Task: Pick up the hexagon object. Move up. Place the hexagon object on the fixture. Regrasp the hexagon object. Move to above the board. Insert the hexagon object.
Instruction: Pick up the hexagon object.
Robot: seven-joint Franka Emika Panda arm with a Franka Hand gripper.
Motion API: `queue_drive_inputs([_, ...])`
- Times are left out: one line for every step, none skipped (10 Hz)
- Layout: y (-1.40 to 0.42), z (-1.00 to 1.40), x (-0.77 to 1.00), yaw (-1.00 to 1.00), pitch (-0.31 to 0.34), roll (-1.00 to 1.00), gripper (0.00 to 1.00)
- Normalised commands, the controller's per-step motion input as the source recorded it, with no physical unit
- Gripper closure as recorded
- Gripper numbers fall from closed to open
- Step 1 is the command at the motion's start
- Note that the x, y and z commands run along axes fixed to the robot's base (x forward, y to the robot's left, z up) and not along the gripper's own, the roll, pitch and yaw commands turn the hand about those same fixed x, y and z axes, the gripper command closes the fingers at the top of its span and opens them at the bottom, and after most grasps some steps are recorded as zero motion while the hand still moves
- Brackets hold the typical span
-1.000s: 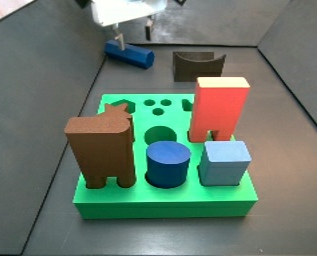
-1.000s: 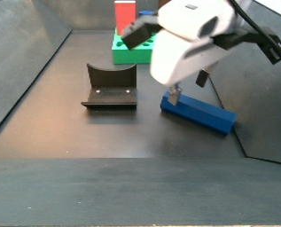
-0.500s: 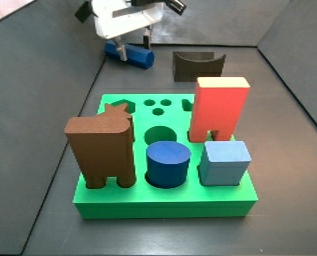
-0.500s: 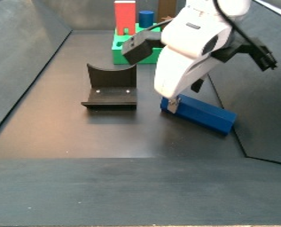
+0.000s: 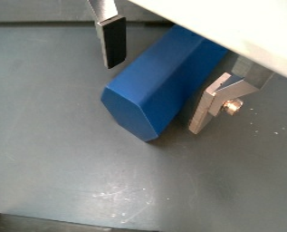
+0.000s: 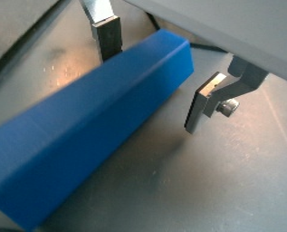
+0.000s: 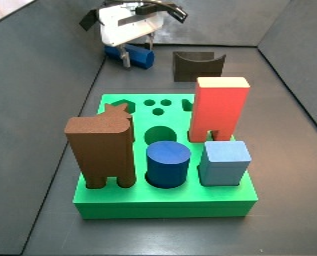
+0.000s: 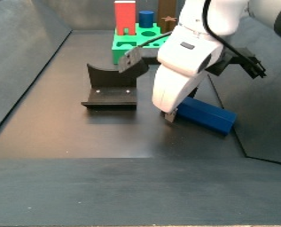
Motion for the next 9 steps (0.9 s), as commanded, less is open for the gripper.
queue_drive_inputs([-0.02, -0.91, 0.03, 0.20, -0.153, 0.06, 0.00])
queue_drive_inputs([-0.09, -0.81, 0.00, 0.19, -0.189, 0.10, 0.00])
queue_drive_inputs([0.00, -0.18, -0.17, 0.00, -0.234, 0.00, 0.00])
queue_drive_inputs([0.00, 0.00, -0.14, -0.06, 0.000, 0.04, 0.00])
queue_drive_inputs([0.00, 0.00, 0.00, 0.00, 0.000, 0.00, 0.00])
queue_drive_inputs([0.00, 0.00, 0.00, 0.00, 0.000, 0.00, 1.00])
queue_drive_inputs([0.00, 0.00, 0.00, 0.00, 0.000, 0.00, 1.00])
queue_drive_inputs([0.00, 0.00, 0.00, 0.00, 0.000, 0.00, 1.00])
queue_drive_inputs([0.00, 0.00, 0.00, 0.00, 0.000, 0.00, 1.00])
